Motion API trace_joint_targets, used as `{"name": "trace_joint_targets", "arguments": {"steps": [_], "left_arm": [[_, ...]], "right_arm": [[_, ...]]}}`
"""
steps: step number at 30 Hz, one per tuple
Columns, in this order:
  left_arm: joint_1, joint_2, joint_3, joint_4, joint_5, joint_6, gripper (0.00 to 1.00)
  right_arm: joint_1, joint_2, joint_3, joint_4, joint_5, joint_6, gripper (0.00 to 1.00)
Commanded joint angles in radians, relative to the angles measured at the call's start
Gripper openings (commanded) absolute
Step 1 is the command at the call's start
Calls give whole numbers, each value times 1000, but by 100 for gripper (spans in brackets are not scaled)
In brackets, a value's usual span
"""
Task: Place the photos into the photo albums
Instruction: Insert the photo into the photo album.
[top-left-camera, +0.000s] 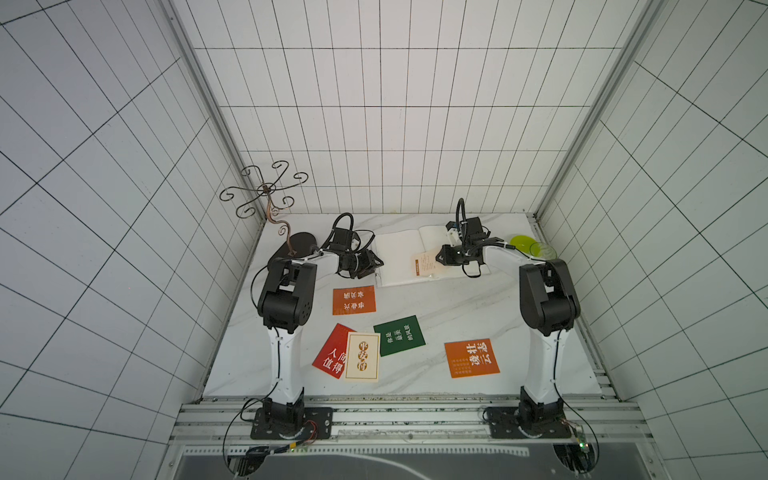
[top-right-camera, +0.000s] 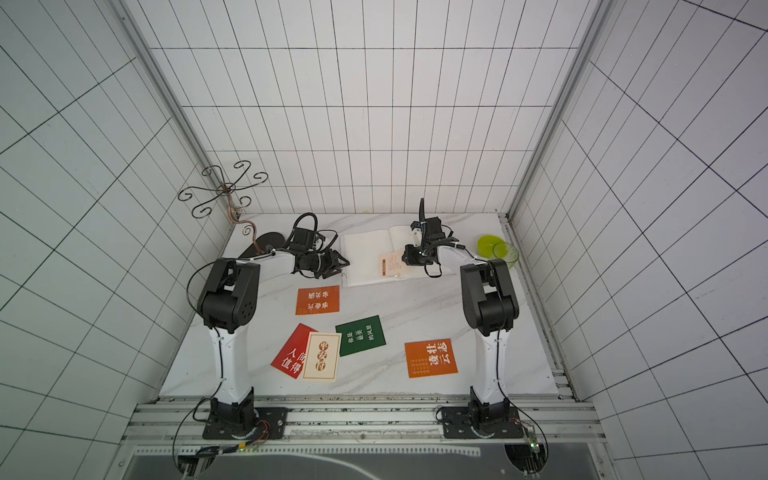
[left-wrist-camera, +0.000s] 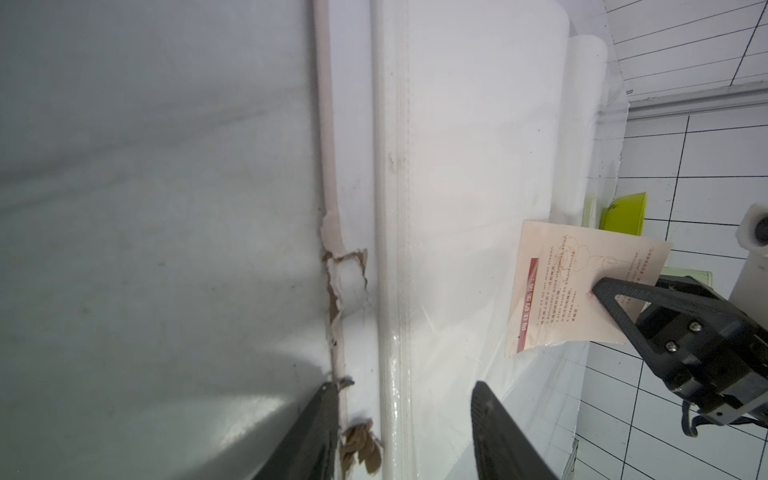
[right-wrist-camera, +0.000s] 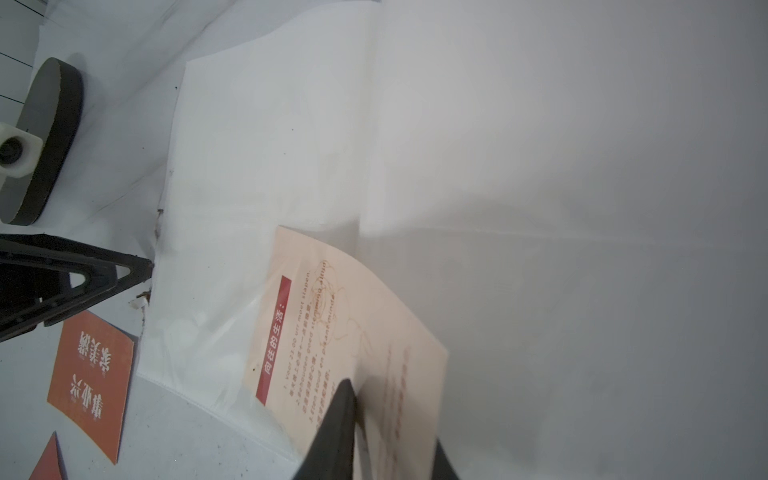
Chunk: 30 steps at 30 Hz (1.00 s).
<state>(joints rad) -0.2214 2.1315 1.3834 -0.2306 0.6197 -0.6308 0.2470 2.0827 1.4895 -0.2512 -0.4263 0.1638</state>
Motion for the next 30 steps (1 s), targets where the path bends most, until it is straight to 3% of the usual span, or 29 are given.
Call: {"name": "trace_joint_targets", "arguments": {"steps": [1, 15, 21, 25, 30], "left_arm": [[12, -21, -3, -1, -19, 20, 52], [18, -21, -6, -1, -10, 19, 52], [21, -26, -6, 5, 1, 11, 52], [21, -29, -10, 13, 4, 0, 52], [21, -30, -14, 26, 10, -12, 52]], "right_arm": [[12, 27, 101, -26, -51, -39, 18], [26, 92, 131, -8, -142, -19, 20], [28, 85, 132, -4, -91, -10, 36], [28, 47, 131, -33, 31, 24, 51], [28, 5, 143, -77, 138, 42, 62]]}}
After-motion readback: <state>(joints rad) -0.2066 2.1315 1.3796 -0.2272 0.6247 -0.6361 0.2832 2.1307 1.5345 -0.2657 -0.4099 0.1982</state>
